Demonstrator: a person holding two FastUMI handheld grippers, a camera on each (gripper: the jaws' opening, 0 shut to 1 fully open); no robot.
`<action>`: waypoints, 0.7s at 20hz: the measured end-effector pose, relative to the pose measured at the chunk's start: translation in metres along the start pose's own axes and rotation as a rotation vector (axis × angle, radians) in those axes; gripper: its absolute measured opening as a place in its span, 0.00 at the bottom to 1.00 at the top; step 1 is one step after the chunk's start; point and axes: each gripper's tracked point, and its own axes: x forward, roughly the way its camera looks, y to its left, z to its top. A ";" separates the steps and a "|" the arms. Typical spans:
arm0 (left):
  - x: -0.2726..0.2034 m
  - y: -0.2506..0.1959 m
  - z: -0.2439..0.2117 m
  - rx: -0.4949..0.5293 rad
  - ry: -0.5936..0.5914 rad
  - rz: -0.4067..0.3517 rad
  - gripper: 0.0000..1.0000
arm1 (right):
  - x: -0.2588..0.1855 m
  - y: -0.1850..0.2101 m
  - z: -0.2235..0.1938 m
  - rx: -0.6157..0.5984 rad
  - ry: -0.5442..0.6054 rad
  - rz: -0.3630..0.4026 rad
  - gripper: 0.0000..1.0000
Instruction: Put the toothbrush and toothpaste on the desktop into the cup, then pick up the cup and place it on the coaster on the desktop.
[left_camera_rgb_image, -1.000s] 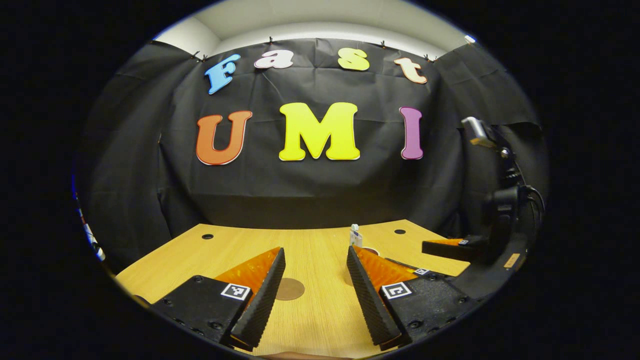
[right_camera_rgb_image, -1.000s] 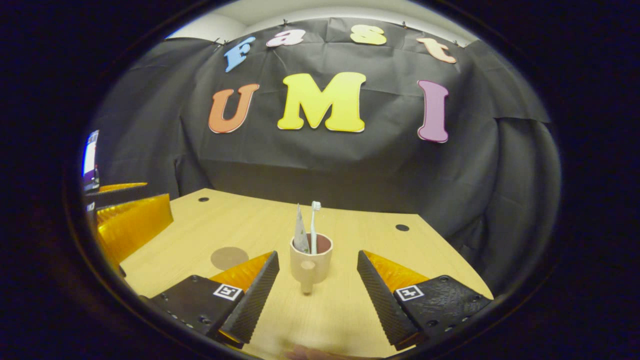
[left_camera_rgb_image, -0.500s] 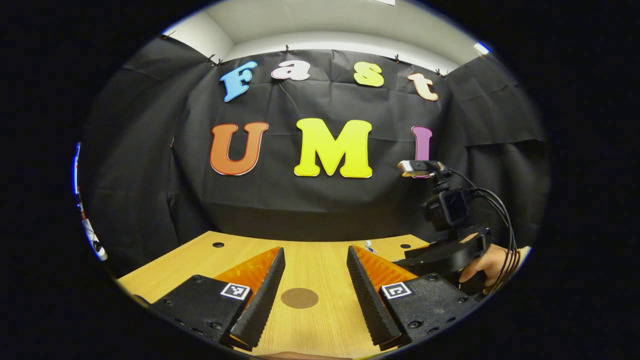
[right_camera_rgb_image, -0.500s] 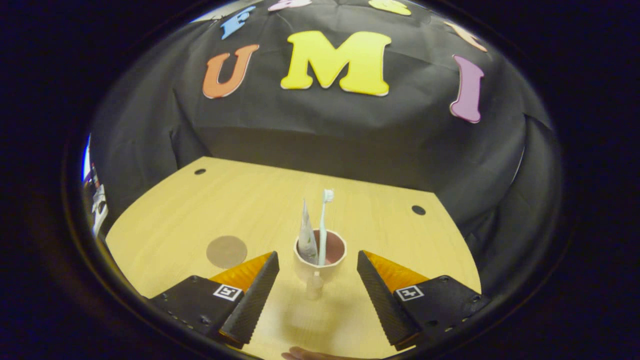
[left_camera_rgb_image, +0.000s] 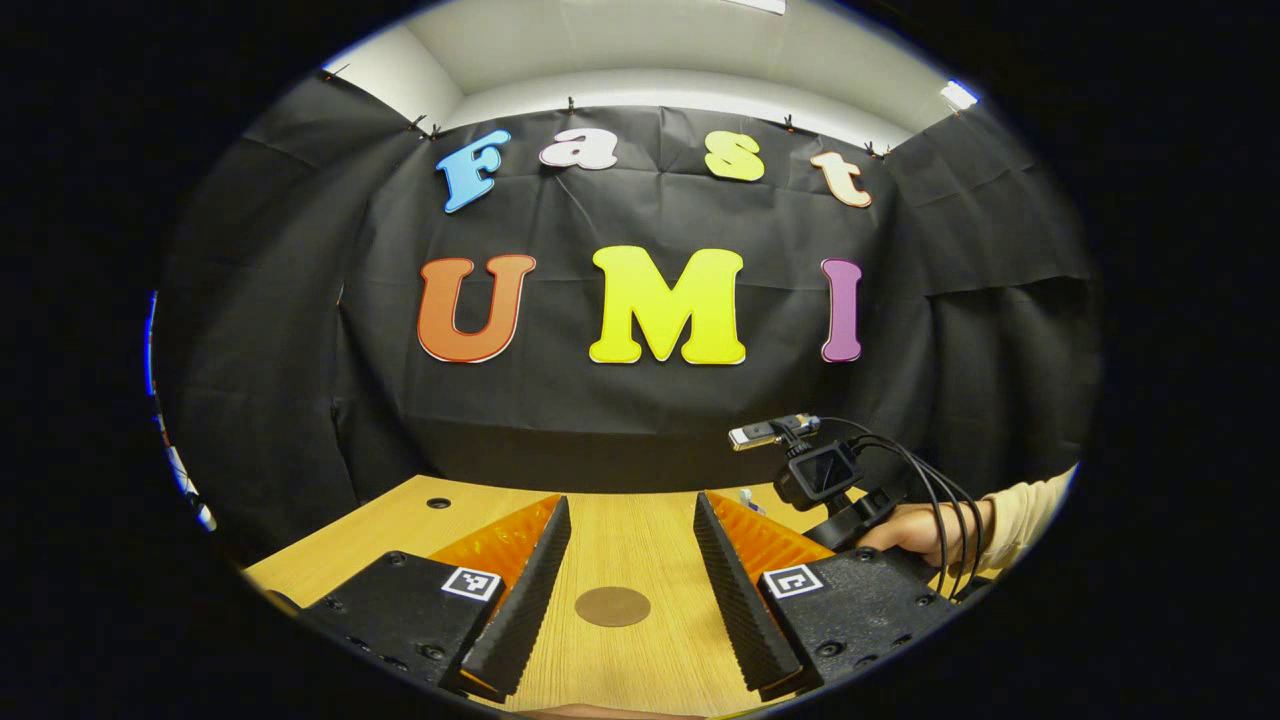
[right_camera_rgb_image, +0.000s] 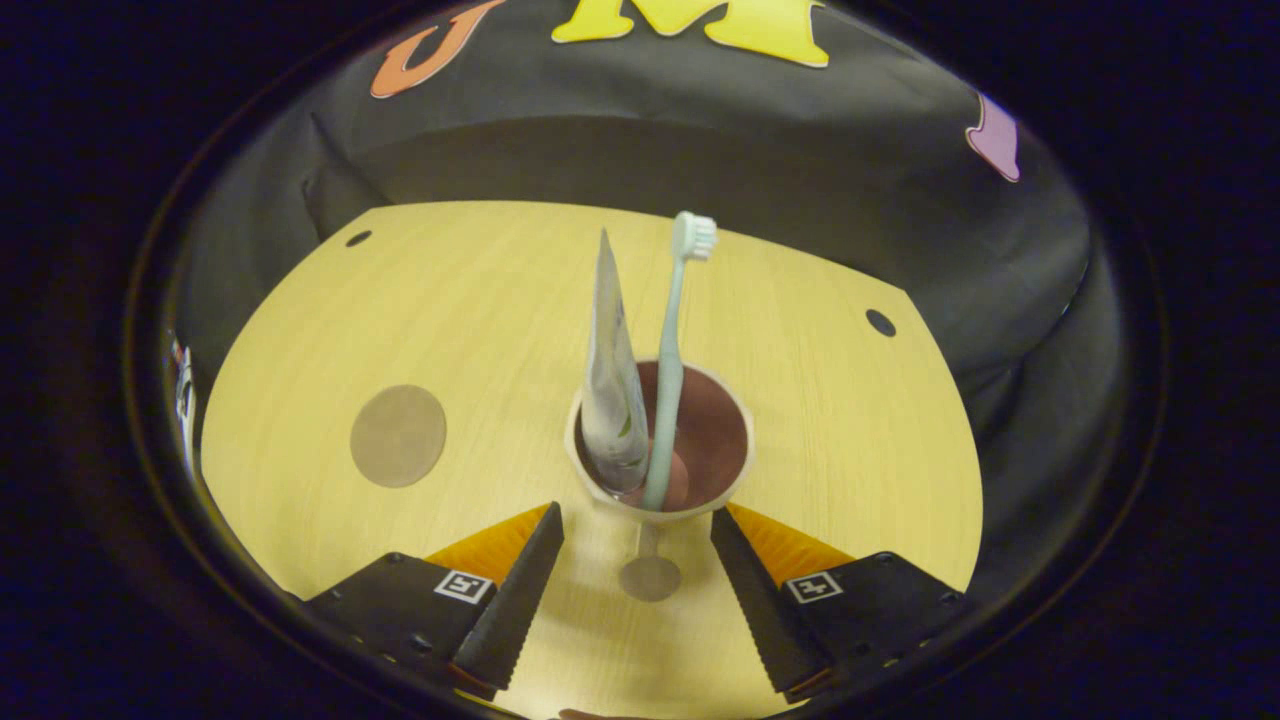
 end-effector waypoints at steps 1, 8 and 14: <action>0.001 0.002 -0.002 0.001 0.004 0.000 0.80 | 0.005 0.003 -0.006 0.007 0.031 -0.002 0.89; 0.002 0.008 0.000 0.006 -0.007 -0.001 0.80 | 0.023 -0.002 -0.017 0.058 0.111 -0.029 0.61; 0.005 0.013 -0.004 0.005 0.001 0.001 0.80 | 0.023 0.003 -0.027 0.147 0.137 0.012 0.26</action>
